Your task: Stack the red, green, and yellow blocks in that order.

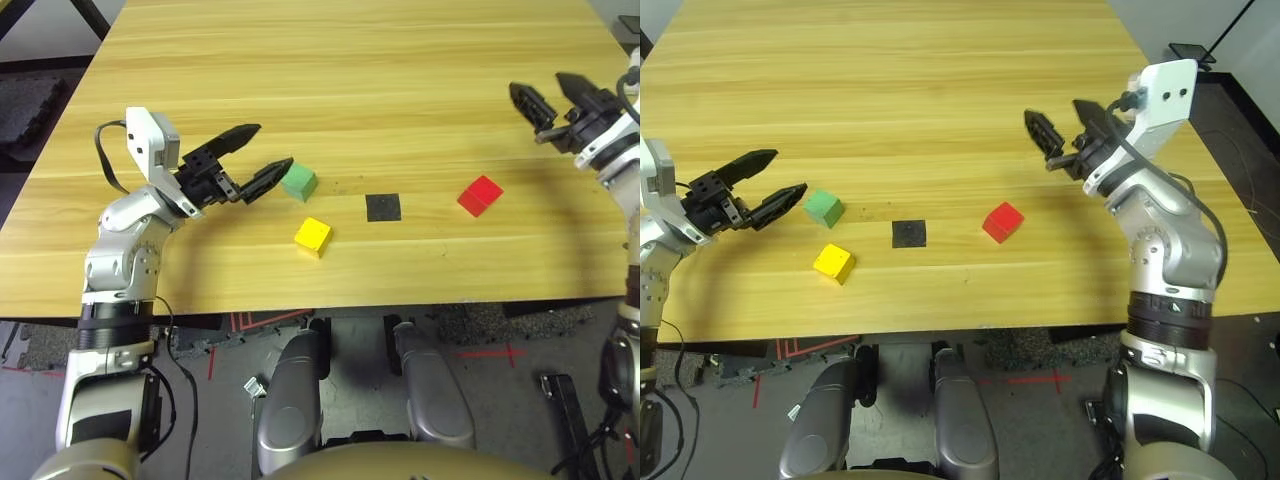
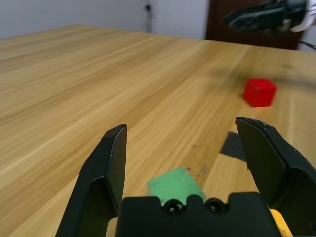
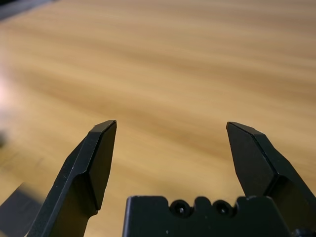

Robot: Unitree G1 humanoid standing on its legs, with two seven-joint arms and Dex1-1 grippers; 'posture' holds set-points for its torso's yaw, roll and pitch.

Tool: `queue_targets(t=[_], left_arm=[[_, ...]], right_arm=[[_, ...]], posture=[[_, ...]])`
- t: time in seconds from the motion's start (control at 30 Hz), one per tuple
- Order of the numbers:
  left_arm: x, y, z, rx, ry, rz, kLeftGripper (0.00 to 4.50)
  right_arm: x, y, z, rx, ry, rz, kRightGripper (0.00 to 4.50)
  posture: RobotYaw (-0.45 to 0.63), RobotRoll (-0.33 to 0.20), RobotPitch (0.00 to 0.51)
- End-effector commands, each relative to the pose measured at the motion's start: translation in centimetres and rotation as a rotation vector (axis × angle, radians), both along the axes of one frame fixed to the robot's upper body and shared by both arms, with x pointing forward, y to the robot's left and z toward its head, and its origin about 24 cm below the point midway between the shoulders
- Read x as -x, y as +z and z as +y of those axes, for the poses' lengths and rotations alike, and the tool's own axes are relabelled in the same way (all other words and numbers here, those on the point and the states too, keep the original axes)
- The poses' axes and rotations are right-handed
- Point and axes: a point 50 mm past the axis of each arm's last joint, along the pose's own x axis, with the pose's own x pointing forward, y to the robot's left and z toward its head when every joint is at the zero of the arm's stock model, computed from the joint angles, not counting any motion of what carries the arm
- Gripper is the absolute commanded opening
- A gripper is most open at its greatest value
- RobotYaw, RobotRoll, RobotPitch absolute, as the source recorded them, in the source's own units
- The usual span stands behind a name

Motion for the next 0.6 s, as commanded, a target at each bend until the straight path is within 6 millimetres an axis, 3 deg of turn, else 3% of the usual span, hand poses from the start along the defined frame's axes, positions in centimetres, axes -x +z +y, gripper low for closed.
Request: queue_targets(t=[0.03,0.27,0.6], left_arm=[[-0.4,0.1,-0.8,-0.023,-0.111,0.025,4.47],[0.3,1.0,-3.0,-0.063,-0.321,0.022,4.47],[2.1,1.4,-4.5,-0.040,-0.371,0.010,4.47]], right_arm=[[1.8,-1.2,1.0,0.095,0.128,0.100,4.50],[3.3,-2.8,-0.1,0.232,0.132,0.129,4.50],[3.4,-5.0,-0.3,0.223,0.095,0.102,4.50]], posture=[[0.19,-0.013,0.312],[0.16,-0.015,0.307],[0.18,0.004,0.291]])
